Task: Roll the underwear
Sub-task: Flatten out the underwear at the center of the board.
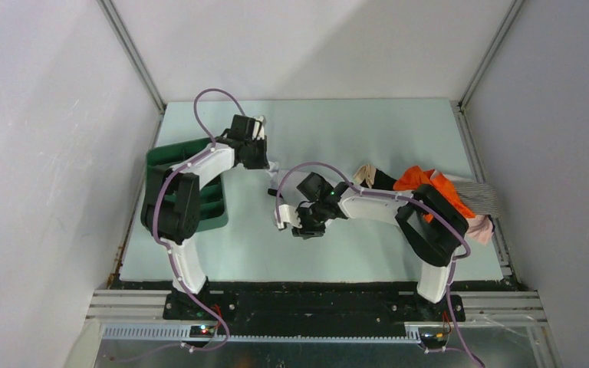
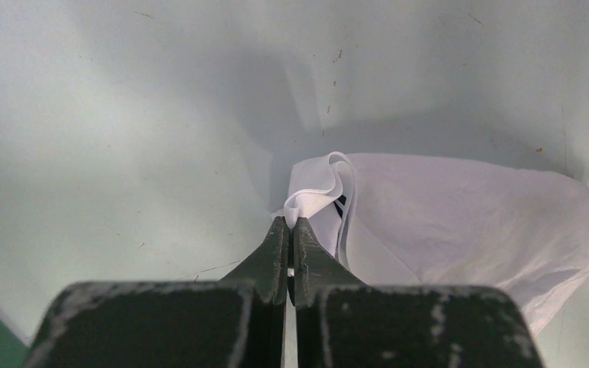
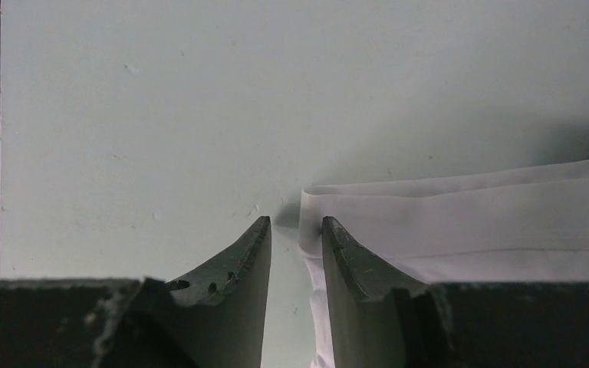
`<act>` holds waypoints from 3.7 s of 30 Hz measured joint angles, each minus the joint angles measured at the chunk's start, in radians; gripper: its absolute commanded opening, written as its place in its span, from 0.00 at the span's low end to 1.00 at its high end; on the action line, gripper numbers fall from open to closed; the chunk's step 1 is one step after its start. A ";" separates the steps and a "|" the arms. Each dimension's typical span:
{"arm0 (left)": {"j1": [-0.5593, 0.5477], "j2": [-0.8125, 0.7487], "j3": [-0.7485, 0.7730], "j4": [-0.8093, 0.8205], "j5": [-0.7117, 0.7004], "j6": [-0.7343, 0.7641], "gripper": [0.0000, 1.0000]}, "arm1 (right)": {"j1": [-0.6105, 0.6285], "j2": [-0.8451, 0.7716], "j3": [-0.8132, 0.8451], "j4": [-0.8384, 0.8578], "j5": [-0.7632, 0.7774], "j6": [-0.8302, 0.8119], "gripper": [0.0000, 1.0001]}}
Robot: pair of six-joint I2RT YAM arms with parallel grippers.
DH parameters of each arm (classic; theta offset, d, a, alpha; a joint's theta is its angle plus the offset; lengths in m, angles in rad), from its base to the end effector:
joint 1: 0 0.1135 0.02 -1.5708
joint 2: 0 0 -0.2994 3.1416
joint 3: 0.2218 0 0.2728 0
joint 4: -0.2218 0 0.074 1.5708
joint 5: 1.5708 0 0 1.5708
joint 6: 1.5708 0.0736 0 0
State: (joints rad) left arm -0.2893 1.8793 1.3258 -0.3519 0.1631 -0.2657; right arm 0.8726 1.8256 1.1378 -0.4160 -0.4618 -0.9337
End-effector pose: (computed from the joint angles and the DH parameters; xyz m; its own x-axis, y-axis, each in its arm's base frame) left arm 0.4369 -0.1425 0.1946 -0.8267 -0.0243 -0.5622 0.1664 0.9439 -0.2854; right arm 0.2334 0.3291 0.1557 0.3134 -0.7460 -0.5876 -0.9460 -0.2988 -0.1252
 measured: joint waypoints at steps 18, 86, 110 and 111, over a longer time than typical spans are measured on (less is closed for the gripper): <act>0.000 0.000 0.000 -0.001 -0.001 0.006 0.00 | 0.009 0.053 0.041 0.005 0.000 -0.005 0.00; 0.022 -0.020 -0.050 -0.069 0.005 0.080 0.26 | -0.683 0.061 0.099 0.290 -0.137 1.106 0.09; 0.050 0.042 0.040 -0.105 -0.021 0.045 0.26 | -0.575 -0.008 0.077 0.048 -0.028 1.086 0.05; 0.050 0.048 0.044 -0.105 -0.020 0.047 0.27 | -0.575 -0.004 0.076 0.041 -0.029 1.086 0.05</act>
State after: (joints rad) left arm -0.2390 1.9278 1.3701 -0.4568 0.1429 -0.2184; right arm 0.2974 1.8214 1.2137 -0.3752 -0.4911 0.1520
